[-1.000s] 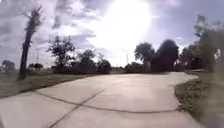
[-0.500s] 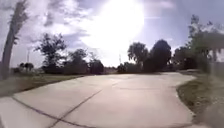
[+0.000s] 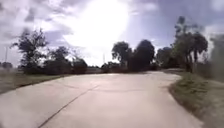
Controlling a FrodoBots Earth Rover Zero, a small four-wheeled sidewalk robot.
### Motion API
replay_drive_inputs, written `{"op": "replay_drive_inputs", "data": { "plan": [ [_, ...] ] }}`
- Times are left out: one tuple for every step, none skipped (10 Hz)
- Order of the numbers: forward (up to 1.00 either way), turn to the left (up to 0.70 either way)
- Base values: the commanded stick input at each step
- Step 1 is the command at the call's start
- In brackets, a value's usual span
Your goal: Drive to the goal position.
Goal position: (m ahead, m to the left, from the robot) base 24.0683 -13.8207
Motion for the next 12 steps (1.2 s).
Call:
{"op": "replay_drive_inputs", "data": {
  "plan": [
    [1.0,0.0],
    [1.0,0.0],
    [1.0,-0.15],
    [1.0,-0.4],
    [1.0,-0.4],
    [1.0,-0.4],
    [1.0,-0.4],
    [1.0,-0.4],
    [1.0,0.0],
    [1.0,0.0],
    [1.0,0.0],
    [1.0,0.0]
  ]
}}
